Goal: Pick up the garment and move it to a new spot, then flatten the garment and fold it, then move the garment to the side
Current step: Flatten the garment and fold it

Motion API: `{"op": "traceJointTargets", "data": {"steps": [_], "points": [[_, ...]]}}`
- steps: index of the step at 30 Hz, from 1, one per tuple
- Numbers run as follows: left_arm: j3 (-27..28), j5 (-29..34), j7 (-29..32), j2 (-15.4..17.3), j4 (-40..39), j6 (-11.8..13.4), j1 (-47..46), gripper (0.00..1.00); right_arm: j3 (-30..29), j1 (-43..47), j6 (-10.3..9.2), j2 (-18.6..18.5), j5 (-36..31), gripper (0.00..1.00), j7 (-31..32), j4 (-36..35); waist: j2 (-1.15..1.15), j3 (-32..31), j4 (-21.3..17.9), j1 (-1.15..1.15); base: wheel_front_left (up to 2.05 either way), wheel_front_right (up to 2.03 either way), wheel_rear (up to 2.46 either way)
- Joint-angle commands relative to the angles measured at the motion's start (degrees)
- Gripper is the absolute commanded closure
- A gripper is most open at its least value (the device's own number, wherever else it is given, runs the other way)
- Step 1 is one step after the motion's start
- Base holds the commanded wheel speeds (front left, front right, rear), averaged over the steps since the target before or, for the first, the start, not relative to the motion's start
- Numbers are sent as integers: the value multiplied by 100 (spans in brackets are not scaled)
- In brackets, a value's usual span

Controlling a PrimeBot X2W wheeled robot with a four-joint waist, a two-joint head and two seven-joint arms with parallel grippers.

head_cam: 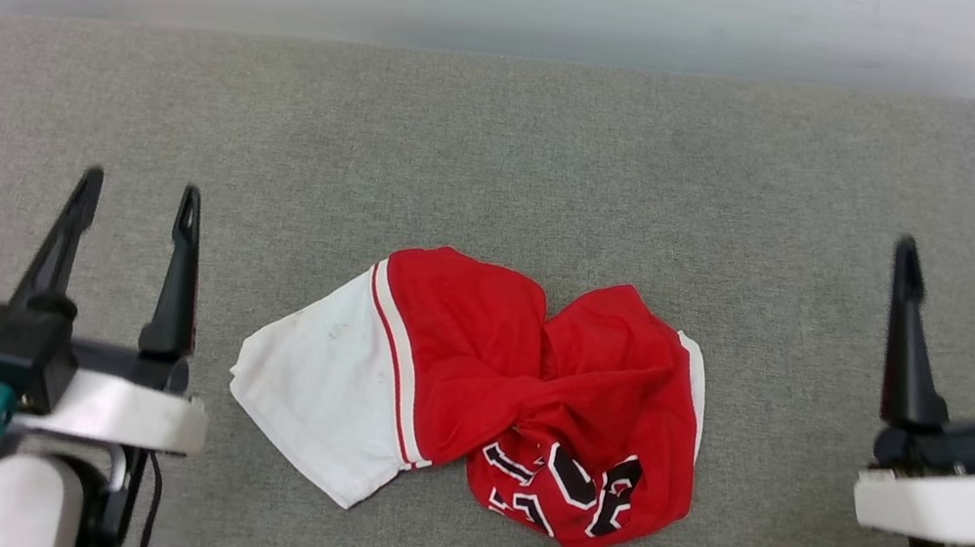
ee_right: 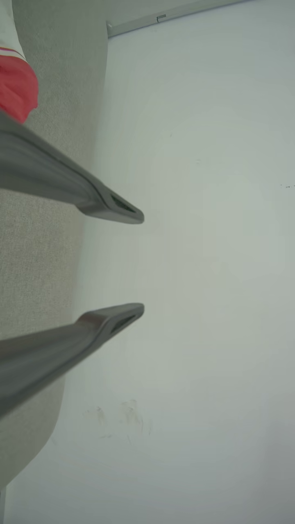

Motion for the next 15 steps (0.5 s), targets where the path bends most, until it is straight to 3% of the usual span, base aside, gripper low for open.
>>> {"op": "traceJointTargets", "data": {"steps": [1, 4, 10, 15], "points": [[-23, 4, -15, 106, 23, -92, -182, 0, -193, 229, -2, 139, -69, 0, -9, -164, 0, -2, 3, 0, 0, 0, 0], [-149, -19, 110, 386, 251, -283, -537, 0, -582, 648, -2, 339, -190, 0, -10, -452, 0, -3, 9, 0, 0, 0, 0], [-700, -200, 1225, 1072, 403, -483, -1466, 0, -1025, 1154, -1, 627, -256, 0, -10, -757, 0, 74, 13, 0, 0, 0, 0], [-1651, -990, 2741, 1783, 470, -492, -2114, 0, -1105, 1299, -2, 699, -360, 0, -10, -841, 0, 179, -13, 0, 0, 0, 0]]}}
